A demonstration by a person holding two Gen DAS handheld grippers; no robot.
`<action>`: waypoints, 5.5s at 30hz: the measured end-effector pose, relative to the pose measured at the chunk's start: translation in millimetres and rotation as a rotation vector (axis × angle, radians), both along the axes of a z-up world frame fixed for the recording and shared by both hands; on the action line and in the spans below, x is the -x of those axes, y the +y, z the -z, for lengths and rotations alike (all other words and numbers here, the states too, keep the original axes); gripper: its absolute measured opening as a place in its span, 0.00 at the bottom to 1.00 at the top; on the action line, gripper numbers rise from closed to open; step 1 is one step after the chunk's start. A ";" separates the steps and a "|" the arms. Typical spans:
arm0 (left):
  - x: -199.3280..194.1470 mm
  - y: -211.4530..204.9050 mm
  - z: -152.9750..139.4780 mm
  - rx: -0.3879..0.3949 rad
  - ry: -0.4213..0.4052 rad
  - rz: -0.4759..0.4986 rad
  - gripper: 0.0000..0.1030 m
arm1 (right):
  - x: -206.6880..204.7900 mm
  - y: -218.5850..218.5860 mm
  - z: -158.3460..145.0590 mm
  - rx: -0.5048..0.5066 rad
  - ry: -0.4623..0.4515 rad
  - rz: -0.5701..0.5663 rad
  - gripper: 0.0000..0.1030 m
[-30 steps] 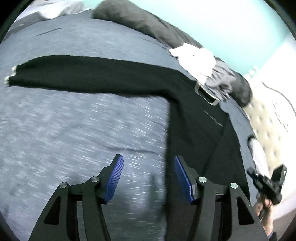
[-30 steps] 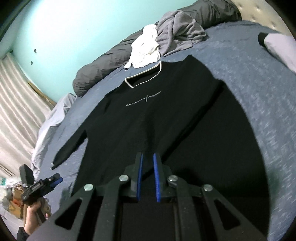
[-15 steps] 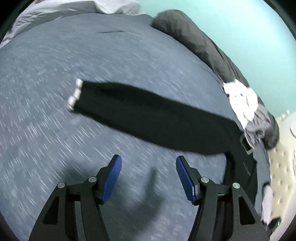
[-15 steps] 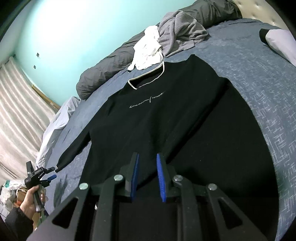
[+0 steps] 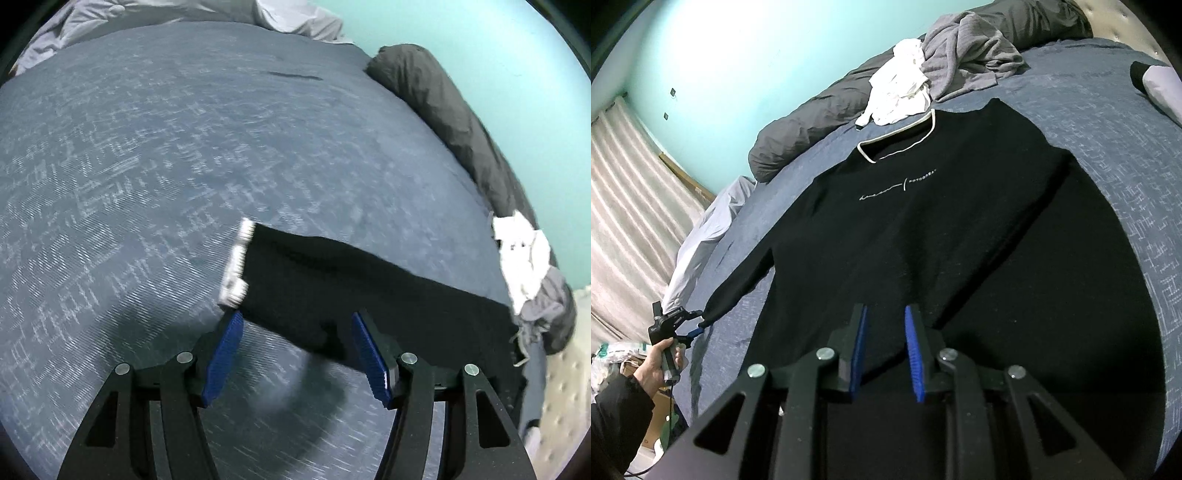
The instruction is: Fold clothes
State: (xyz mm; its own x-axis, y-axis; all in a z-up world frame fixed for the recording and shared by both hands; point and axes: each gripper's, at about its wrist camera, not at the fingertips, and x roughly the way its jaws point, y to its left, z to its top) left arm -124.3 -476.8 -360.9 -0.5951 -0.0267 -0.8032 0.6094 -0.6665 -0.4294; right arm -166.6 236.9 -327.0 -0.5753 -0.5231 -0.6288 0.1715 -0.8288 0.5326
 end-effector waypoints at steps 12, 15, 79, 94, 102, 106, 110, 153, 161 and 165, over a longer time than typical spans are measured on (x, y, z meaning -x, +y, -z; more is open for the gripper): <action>14.8 -9.1 -9.1 0.027 0.036 -0.010 0.05 | 0.4 -0.8 -0.5 -0.003 0.005 -0.003 0.20; 20.6 -3.0 -28.1 0.048 0.070 0.025 0.06 | 0.8 2.0 -0.7 0.001 0.007 0.004 0.20; 38.4 416.5 -46.0 0.053 0.043 0.846 0.48 | -12.7 95.4 17.4 0.082 -0.176 0.104 0.52; 35.5 401.7 -37.1 0.040 0.029 0.817 0.48 | -20.1 127.8 17.9 0.061 -0.172 0.237 0.05; 36.2 402.4 -42.9 0.039 0.039 0.814 0.48 | -26.4 107.5 4.6 0.093 -0.152 0.127 0.45; 35.0 402.5 -46.4 0.041 0.044 0.815 0.48 | -21.4 93.0 19.1 0.046 -0.203 0.104 0.45; 33.7 400.5 -49.2 0.044 0.048 0.811 0.48 | -21.4 83.2 22.4 -0.024 -0.204 0.080 0.14; 123.5 347.7 -27.9 0.199 -0.038 0.704 0.48 | -18.1 103.6 17.9 0.012 -0.173 0.184 0.05; 156.1 357.2 -12.3 0.337 -0.082 0.786 0.48 | -9.5 110.8 9.2 0.030 -0.099 0.243 0.06; 165.6 360.1 -4.3 0.366 -0.081 0.820 0.41 | -3.9 111.1 13.1 0.033 -0.106 0.236 0.06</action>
